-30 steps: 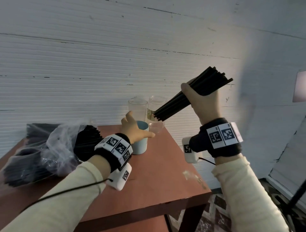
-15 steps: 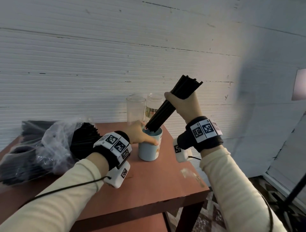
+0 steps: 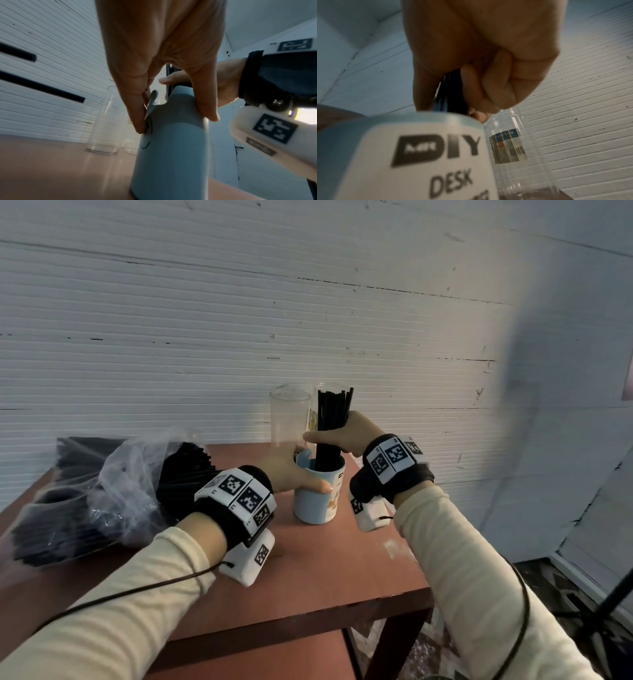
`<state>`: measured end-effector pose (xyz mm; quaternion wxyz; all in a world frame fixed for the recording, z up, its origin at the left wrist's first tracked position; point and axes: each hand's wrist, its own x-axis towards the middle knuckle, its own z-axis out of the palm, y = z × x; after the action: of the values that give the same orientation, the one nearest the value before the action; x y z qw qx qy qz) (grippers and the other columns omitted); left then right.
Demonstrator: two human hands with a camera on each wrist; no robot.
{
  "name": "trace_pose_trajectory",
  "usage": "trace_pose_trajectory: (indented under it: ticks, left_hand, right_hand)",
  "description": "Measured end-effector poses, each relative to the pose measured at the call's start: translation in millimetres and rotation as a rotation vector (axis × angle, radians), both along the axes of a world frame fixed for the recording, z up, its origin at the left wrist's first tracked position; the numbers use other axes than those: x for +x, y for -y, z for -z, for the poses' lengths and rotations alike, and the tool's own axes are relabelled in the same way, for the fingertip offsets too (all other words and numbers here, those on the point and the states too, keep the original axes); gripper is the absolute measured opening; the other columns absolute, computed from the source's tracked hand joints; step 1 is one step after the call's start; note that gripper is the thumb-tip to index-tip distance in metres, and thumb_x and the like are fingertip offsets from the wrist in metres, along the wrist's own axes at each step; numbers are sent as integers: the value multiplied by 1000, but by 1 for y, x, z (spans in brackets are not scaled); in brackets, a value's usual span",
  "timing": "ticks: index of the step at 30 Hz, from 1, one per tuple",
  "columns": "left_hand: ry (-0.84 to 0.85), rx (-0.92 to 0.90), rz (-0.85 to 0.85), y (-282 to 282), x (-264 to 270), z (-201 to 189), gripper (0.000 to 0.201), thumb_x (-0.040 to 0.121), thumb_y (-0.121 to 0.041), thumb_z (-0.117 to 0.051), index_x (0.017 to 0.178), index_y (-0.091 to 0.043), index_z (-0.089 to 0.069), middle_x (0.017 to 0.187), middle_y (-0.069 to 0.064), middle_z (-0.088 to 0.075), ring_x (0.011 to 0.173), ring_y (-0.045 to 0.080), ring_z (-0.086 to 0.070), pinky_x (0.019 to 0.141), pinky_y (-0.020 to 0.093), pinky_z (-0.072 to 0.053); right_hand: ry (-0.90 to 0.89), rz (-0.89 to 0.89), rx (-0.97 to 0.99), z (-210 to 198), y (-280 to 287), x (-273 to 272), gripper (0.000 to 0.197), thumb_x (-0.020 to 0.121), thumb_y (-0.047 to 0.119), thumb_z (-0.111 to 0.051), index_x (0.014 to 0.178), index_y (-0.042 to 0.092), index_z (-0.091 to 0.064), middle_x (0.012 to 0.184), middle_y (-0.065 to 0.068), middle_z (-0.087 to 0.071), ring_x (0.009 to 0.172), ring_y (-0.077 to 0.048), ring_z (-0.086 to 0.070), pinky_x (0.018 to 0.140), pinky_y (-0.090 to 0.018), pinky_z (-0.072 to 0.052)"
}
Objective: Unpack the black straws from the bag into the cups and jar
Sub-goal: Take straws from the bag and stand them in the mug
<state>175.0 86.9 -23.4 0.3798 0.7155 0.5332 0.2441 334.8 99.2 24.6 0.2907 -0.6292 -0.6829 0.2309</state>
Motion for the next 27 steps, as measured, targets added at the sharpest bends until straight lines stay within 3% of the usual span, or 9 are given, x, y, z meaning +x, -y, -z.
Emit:
trace_pose_trajectory:
  ticks: [5, 10, 13, 17, 19, 20, 22, 24, 27]
  left_hand:
    - [5, 13, -16, 1, -3, 1, 74, 63, -28, -89, 122, -19, -45, 121, -1, -55, 113, 17, -54, 101, 39, -47]
    - [13, 9, -12, 2, -2, -1, 80, 65, -24, -88, 130, -14, -43, 122, 0, -53, 115, 18, -53, 102, 40, -46]
    - [18, -1, -25, 3, -1, -3, 80, 65, -24, -88, 130, -14, -42, 120, 0, -53, 114, 19, -53, 102, 41, -46]
    - [8, -19, 10, 10, 0, -8, 90, 50, -35, -90, 128, -14, -50, 121, 0, -60, 113, 18, -57, 101, 42, -48]
    - [-9, -12, 39, 15, -2, -10, 93, 44, -38, -86, 128, -15, -54, 124, 1, -62, 118, 20, -57, 103, 40, -45]
    - [-30, 2, 29, 19, -3, -12, 91, 52, -34, -86, 133, -15, -51, 131, 3, -58, 124, 22, -53, 105, 37, -42]
    - [-81, 56, -34, 25, -10, -14, 84, 71, -21, -81, 144, -14, -38, 144, 5, -46, 132, 23, -44, 104, 33, -38]
    - [-80, 170, -112, 34, -22, -19, 72, 80, -16, -72, 144, -17, -38, 146, 3, -45, 132, 21, -45, 101, 29, -38]
    - [21, 408, -245, 54, -49, -29, 44, 80, -14, -66, 122, -24, -58, 123, -4, -59, 113, 14, -55, 93, 24, -44]
  right_hand:
    - [-38, -2, 38, -3, 1, -1, 49, 74, 50, -77, 98, 10, -63, 83, -2, -70, 71, -14, -65, 55, -22, -46]
    - [-3, 61, 52, -4, 3, -3, 42, 78, 51, -72, 94, 14, -58, 73, 5, -56, 64, -9, -53, 55, -22, -43]
    - [-83, 82, 78, -1, 3, -1, 48, 77, 50, -74, 94, 7, -62, 76, -3, -65, 70, -19, -64, 61, -29, -52]
    - [-105, 140, 131, 1, 9, 4, 58, 77, 49, -74, 109, 3, -58, 94, -10, -71, 82, -21, -70, 64, -29, -55]
    - [-38, 210, 233, 0, 16, 4, 64, 79, 50, -72, 122, 6, -52, 113, -8, -62, 95, -22, -63, 73, -27, -48]
    - [-34, 240, 311, -1, 21, 3, 62, 81, 47, -71, 124, 8, -51, 118, -7, -56, 98, -20, -58, 75, -26, -43]
    - [-103, 259, 511, -3, 32, -5, 44, 84, 37, -69, 116, 11, -55, 115, -4, -52, 90, -16, -53, 71, -22, -39]
    - [-175, 199, 667, -5, 43, -18, 21, 85, 26, -66, 99, 11, -61, 101, -3, -60, 81, -16, -56, 68, -19, -44]
    - [-242, 38, 637, 0, 56, -48, 6, 85, 14, -62, 86, 9, -66, 81, 0, -65, 72, -10, -57, 63, -7, -41]
